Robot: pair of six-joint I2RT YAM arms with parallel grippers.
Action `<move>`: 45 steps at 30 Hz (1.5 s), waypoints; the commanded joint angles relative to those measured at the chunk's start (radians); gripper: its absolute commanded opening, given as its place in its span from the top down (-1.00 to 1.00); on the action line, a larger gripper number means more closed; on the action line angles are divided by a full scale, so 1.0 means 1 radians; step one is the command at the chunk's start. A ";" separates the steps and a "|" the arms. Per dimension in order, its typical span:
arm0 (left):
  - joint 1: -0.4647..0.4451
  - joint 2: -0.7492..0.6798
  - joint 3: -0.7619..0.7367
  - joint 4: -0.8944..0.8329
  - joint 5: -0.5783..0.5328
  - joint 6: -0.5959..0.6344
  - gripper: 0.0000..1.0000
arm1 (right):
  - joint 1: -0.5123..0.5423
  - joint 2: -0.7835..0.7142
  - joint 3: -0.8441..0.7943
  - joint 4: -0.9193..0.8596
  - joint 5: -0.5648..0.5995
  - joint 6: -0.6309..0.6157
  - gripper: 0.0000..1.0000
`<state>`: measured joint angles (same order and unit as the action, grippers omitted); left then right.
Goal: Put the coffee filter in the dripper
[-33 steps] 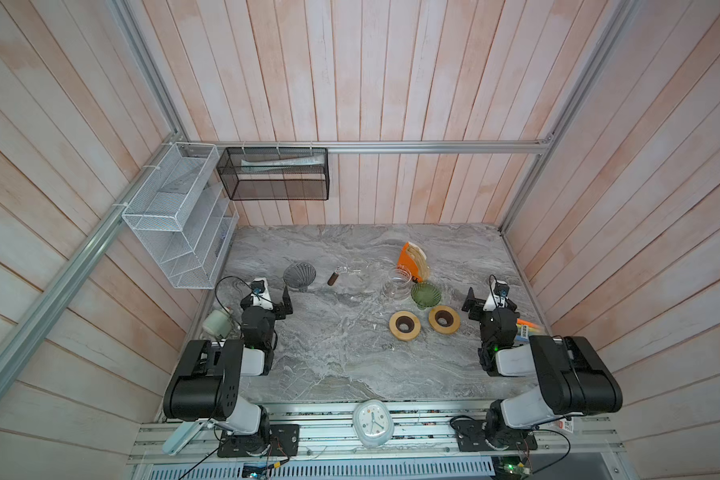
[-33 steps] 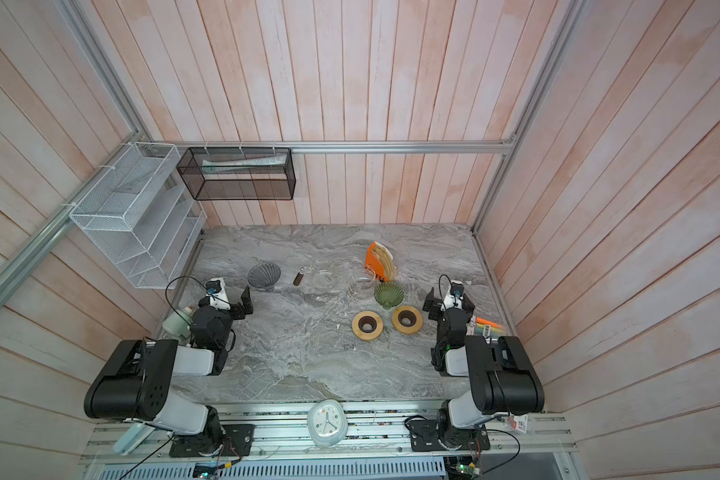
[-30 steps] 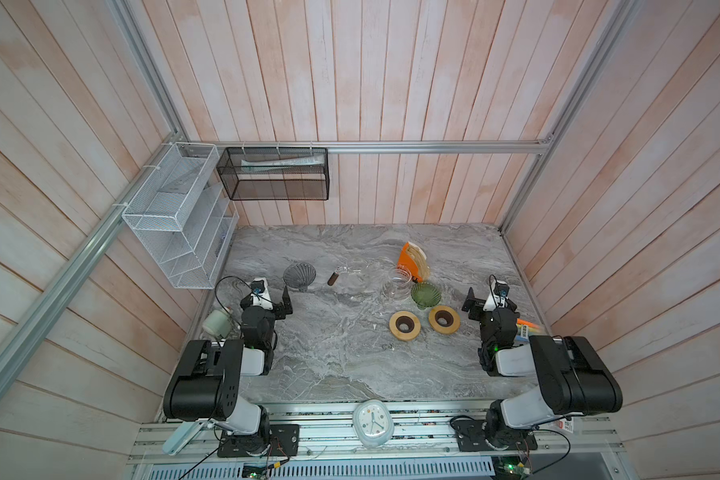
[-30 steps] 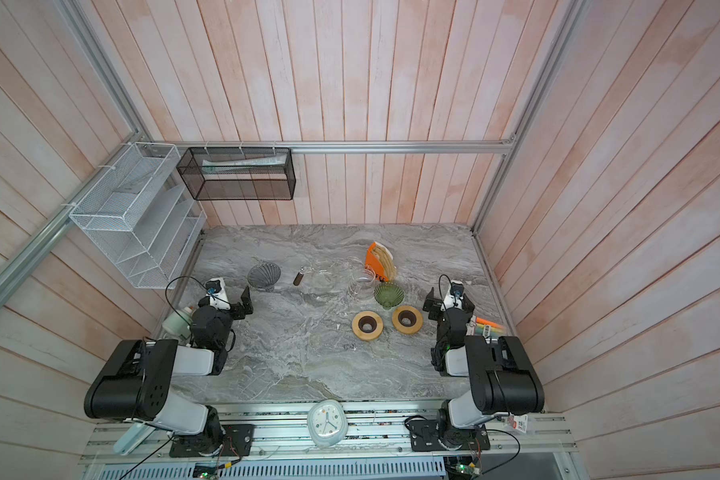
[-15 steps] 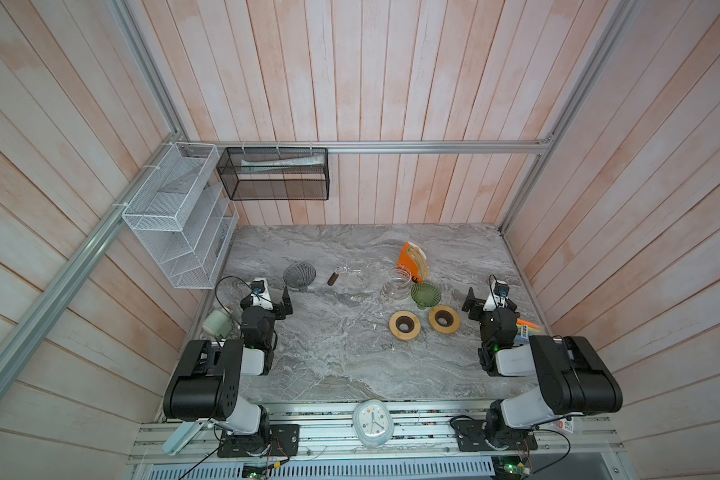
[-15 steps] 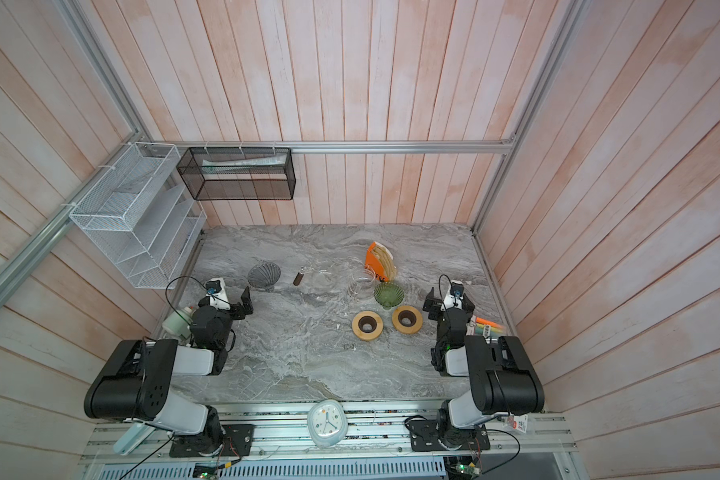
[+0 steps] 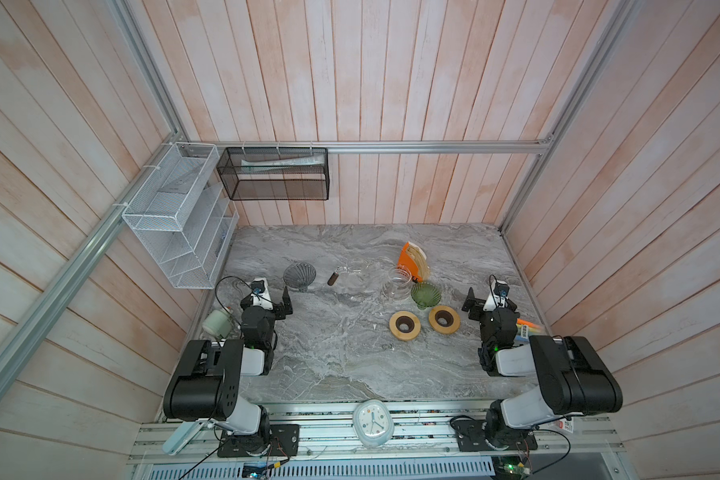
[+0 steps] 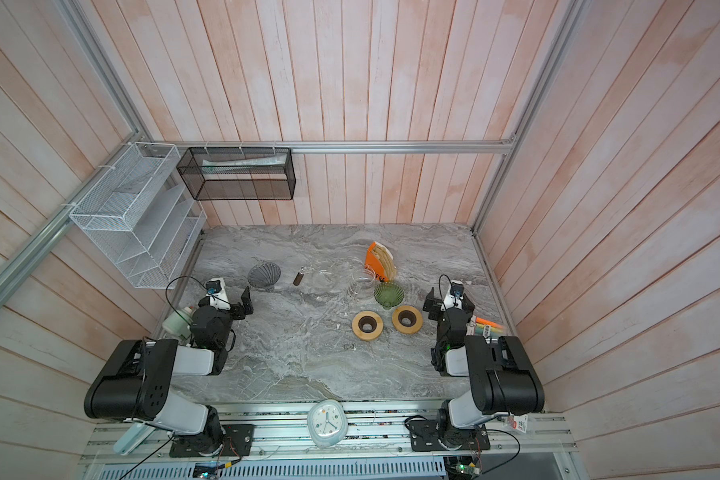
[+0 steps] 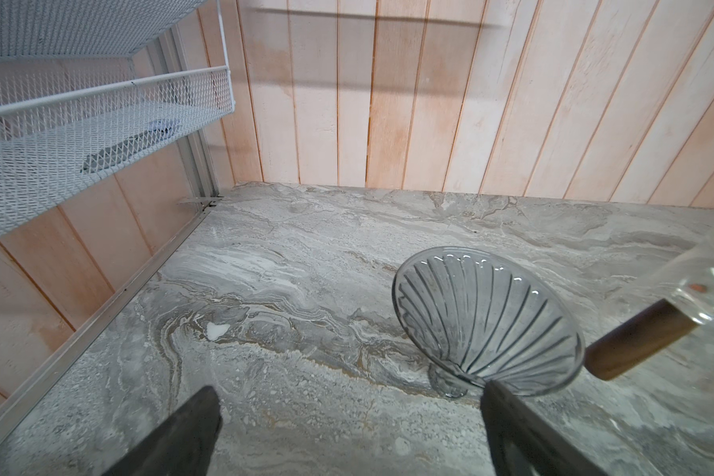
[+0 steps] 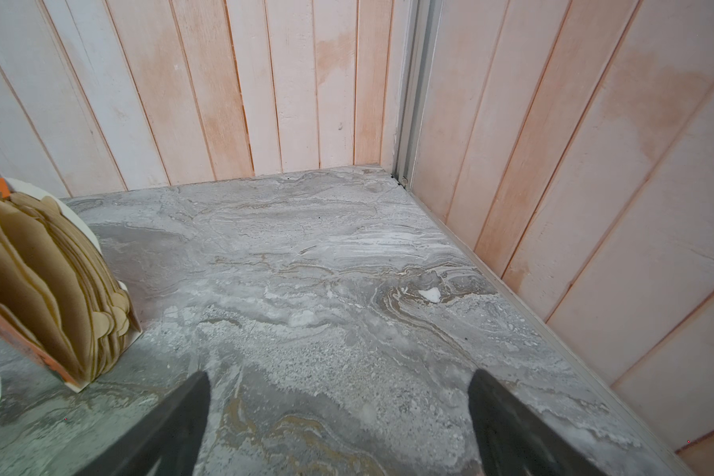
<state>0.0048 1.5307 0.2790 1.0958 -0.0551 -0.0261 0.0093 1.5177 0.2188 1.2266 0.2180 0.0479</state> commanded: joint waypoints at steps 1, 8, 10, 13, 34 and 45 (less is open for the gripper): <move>0.004 0.012 0.015 0.001 0.017 0.008 -1.00 | -0.005 0.005 0.017 0.000 -0.008 -0.006 -0.96; 0.004 0.012 0.017 0.000 0.017 0.008 -1.00 | -0.009 0.007 0.019 -0.001 -0.020 -0.005 -0.96; 0.004 0.012 0.015 0.000 0.018 0.008 -1.00 | -0.009 0.007 0.019 -0.001 -0.019 -0.005 -0.96; 0.004 0.010 0.015 0.002 0.017 0.008 -0.80 | -0.009 0.006 0.019 -0.001 -0.021 -0.005 -0.96; -0.075 -0.420 0.225 -0.653 0.078 -0.145 -0.22 | 0.023 -0.366 0.167 -0.568 -0.051 0.131 -0.60; -0.269 -0.205 0.466 -0.832 0.306 -0.173 -0.19 | 0.130 -0.395 0.235 -0.705 -0.173 0.162 -0.55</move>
<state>-0.2352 1.2411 0.6628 0.3473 0.1535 -0.1818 0.1184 1.1282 0.4149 0.5705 0.0788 0.1917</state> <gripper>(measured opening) 0.592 0.775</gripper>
